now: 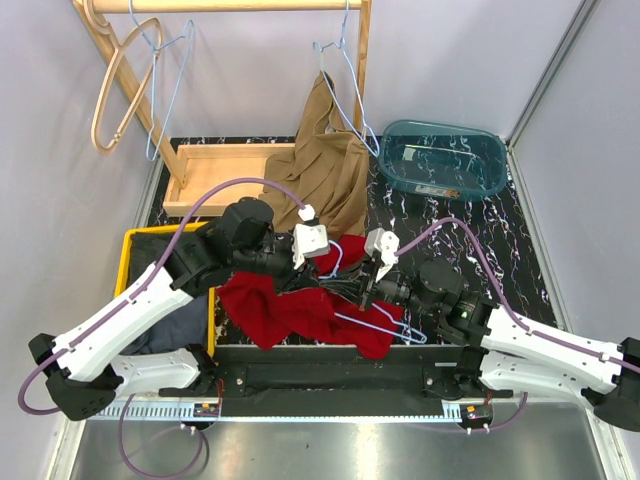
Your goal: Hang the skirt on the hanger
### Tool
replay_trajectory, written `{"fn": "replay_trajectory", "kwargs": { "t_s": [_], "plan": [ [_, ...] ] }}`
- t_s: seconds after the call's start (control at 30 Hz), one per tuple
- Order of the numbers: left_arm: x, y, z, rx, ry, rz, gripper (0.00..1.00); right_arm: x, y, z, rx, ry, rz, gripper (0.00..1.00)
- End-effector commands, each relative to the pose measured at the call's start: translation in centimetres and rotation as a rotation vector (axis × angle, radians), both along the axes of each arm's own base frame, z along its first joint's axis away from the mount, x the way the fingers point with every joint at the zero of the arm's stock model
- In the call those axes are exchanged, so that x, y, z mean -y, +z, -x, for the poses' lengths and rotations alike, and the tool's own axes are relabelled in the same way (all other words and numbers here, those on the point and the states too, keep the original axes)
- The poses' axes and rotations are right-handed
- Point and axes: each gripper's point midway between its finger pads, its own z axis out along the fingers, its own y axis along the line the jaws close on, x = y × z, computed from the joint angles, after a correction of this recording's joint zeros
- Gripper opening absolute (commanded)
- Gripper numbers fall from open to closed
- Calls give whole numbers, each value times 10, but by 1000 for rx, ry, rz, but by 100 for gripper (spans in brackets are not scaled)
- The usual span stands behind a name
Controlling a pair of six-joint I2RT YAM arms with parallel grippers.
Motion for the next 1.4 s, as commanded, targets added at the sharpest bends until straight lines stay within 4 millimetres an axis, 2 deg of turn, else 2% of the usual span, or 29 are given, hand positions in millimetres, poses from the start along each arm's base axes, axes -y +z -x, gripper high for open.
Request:
{"fn": "replay_trajectory", "kwargs": {
  "t_s": [0.0,0.1,0.2,0.23,0.27,0.3,0.33,0.37,0.43,0.53,0.57,0.6,0.63,0.67,0.7,0.73,0.77,0.83,0.97,1.03,1.07,1.13,1.17,1.23,1.33,1.37],
  "plan": [
    [13,11,1,8,-25,79,11,3,64,8,90,26,-172,0],
    [9,-8,3,-25,-10,44,0,10,68,7,95,4,-187,0],
    [6,-17,0,-29,21,29,0,16,73,7,98,-16,-198,0],
    [5,-17,-10,-2,71,30,0,17,69,5,85,-24,-182,7],
    [2,-18,-14,18,105,30,0,19,68,3,84,-43,-177,21],
    [-1,-17,-21,42,143,34,0,20,67,1,79,-57,-169,42],
    [-5,-14,-35,89,216,38,0,22,61,-2,63,-75,-143,68],
    [-11,-12,-38,112,248,46,0,27,58,-14,35,-149,-137,77],
    [-20,-6,-49,158,327,59,0,40,47,-28,-16,-255,-85,87],
    [-37,-1,-60,200,448,73,0,75,34,-52,-75,-478,-48,97],
    [-43,-2,-60,204,476,76,0,87,40,-53,-93,-516,-81,98],
    [-49,-2,-65,204,535,75,0,97,25,-55,-120,-559,-30,98],
    [-52,-3,-67,200,563,77,0,109,22,-59,-137,-618,-29,98],
    [-56,-6,-67,195,580,75,0,117,20,-58,-173,-644,-49,97],
    [-59,-7,-68,187,606,80,0,123,6,-58,-199,-671,-4,94],
    [-60,-7,-68,182,623,86,0,127,-4,-59,-219,-696,19,87],
    [-64,-8,-67,183,633,90,0,128,-17,-60,-264,-716,37,71],
    [-67,-7,-67,182,657,103,0,126,-54,-59,-314,-729,132,67],
    [-72,2,-64,197,662,133,0,110,-110,-59,-426,-740,253,66],
    [-73,5,-63,200,659,141,0,107,-124,-63,-448,-774,282,63],
    [-73,7,-63,202,658,148,0,104,-138,-66,-464,-792,322,62],
    [-73,8,-61,202,654,154,0,98,-150,-72,-503,-791,334,52],
    [-73,8,-61,202,652,154,0,94,-164,-74,-532,-783,370,48],
    [-74,10,-61,203,655,155,0,87,-174,-82,-599,-752,336,36],
    [-76,10,-59,201,656,156,0,91,-183,-92,-618,-798,320,15],
    [-77,9,-58,201,656,156,0,92,-185,-94,-622,-806,323,11]
  ]
}}
